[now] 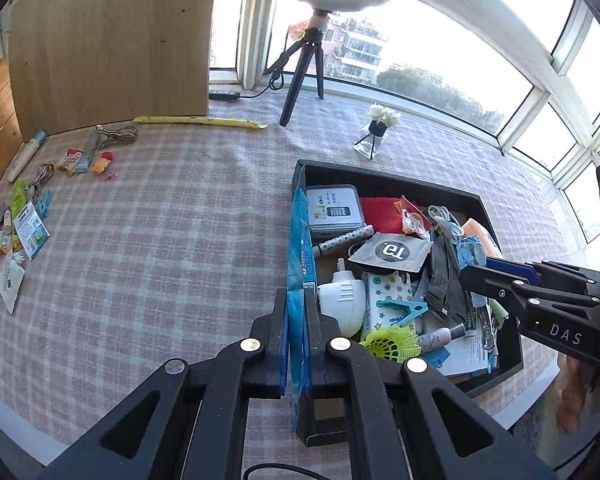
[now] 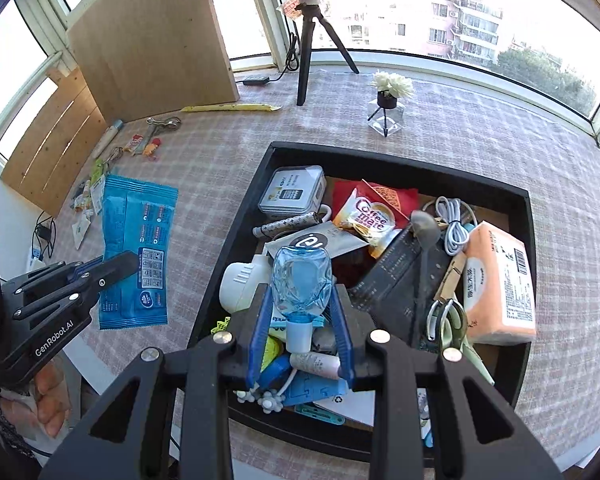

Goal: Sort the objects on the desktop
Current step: 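Open both tools to drop the wet-wipe pack and sanitizer bottle into the tray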

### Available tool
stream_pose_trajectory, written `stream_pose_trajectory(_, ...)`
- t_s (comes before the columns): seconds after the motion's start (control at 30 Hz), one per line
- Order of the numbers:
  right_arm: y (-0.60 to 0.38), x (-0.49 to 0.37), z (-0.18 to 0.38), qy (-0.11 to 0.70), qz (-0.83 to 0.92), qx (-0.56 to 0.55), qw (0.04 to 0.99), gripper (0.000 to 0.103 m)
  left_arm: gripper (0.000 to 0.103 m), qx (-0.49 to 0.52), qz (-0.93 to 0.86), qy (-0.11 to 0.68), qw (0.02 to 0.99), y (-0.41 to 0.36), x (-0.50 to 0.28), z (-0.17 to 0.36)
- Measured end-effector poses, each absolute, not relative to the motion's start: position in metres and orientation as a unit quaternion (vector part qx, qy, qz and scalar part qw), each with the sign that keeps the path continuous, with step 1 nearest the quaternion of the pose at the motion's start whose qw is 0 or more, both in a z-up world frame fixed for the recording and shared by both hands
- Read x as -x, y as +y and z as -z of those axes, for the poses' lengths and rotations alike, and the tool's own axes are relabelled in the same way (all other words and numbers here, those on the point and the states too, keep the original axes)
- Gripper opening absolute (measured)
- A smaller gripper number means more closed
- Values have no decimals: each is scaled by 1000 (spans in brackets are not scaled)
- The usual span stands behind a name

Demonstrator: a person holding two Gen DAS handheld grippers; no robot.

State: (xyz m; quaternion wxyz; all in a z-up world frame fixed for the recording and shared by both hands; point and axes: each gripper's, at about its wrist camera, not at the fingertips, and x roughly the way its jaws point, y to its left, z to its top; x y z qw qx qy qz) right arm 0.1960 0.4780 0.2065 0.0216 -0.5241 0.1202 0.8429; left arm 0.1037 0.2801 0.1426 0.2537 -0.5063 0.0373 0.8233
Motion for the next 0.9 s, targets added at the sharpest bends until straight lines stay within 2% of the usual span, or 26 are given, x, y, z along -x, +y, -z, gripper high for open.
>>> stream_pose_trajectory(0.7, 567, -276, -191, 187, -824, 524, 108, 30, 7, 499, -782, 93, 361, 411, -143, -152)
stream_pose_trajectory(0.73, 569, -277, -191, 188, -823, 525, 109, 34, 13, 492, -786, 94, 362, 414, -144, -153)
stream_pose_trajectory(0.77, 572, -277, -191, 189, -821, 527, 115, 39, 24, 492, -788, 97, 356, 417, -144, -153)
stream_pose_trajectory(0.8, 574, -278, -192, 190, -821, 525, 121, 46, 55, 494, -788, 99, 355, 420, -143, -153)
stream_pose_trajectory(0.83, 574, -278, -194, 188, -823, 521, 123, 49, 73, 491, -788, 96, 358, 420, -143, -154)
stream_pose_trajectory(0.9, 572, -278, -198, 182, -827, 517, 124, 49, 71, 481, -797, 101, 350, 419, -143, -155)
